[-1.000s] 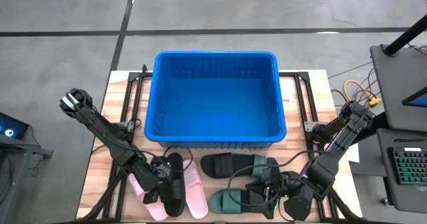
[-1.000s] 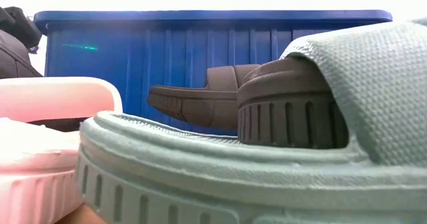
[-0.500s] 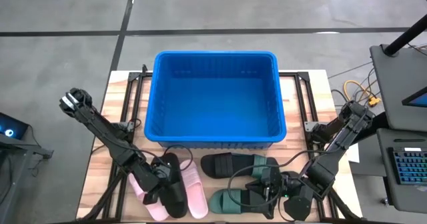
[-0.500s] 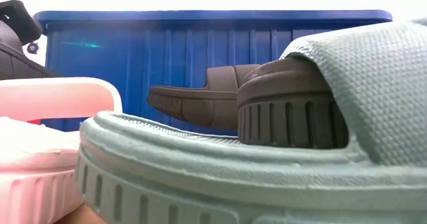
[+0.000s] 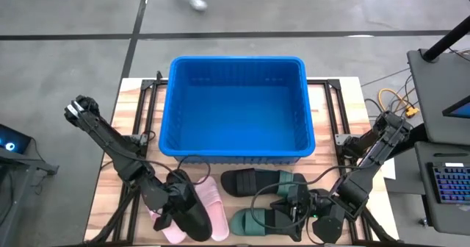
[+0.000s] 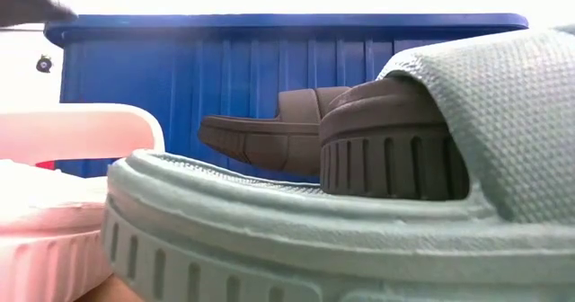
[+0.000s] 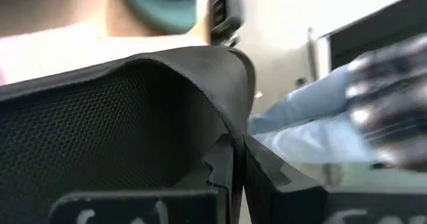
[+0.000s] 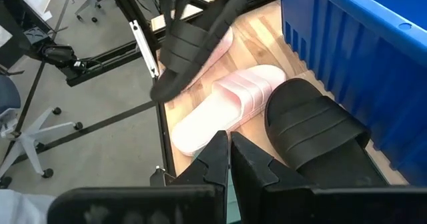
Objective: Pick and place slides into bin
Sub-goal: Put the black slipper into the blue bin
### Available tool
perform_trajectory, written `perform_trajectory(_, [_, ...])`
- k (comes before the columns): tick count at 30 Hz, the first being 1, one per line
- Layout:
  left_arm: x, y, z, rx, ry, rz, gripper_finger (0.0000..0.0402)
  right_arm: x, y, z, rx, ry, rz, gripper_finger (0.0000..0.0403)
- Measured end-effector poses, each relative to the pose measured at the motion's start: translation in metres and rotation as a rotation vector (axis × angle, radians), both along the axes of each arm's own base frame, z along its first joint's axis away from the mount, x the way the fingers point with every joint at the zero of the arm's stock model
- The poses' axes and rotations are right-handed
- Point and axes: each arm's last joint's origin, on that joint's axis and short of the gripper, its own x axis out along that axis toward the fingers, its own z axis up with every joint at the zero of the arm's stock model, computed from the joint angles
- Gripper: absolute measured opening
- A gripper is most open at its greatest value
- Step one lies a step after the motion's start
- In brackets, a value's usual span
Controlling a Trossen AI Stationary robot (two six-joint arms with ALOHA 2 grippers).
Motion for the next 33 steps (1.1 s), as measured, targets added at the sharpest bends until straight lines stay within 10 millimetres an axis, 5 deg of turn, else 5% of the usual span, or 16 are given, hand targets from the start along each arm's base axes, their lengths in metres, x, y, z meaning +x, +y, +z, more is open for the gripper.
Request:
perform_trajectory(9, [0.010,-0.003,0.066,-0.157,-0.201,0.186,0.0000,-0.008,0.006,0.006,0.007,-0.009,0.040,0.0009])
perform_trajectory(21, [0.028,0.031,0.161,-0.184,-0.825,0.759,0.0000,-0.016,0.014,0.049,-0.075,-0.107,0.142,0.0009])
perform_trajectory(33, [0.066,0.069,0.157,-0.371,-0.918,1.474,0.0000,-0.026,0.012,0.086,-0.257,-0.227,0.091,0.0009])
